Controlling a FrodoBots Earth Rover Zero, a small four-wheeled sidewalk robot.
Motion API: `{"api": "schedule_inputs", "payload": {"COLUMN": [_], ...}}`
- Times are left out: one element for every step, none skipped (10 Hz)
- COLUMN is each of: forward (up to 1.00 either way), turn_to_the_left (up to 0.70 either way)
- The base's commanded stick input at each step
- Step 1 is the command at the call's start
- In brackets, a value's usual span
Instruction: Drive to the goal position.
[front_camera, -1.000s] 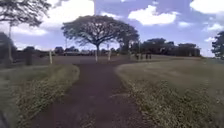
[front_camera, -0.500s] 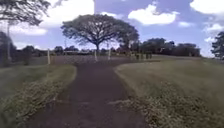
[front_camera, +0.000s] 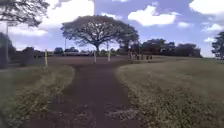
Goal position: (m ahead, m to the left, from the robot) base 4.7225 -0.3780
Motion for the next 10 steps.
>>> {"api": "schedule_inputs", "payload": {"forward": [0.50,0.50,0.50,0.50,0.50,0.50,0.50,0.50,0.50,0.50], "turn_to_the_left": [0.00,0.00,0.00,0.00,0.00,0.00,0.00,0.00,0.00,0.00]}}
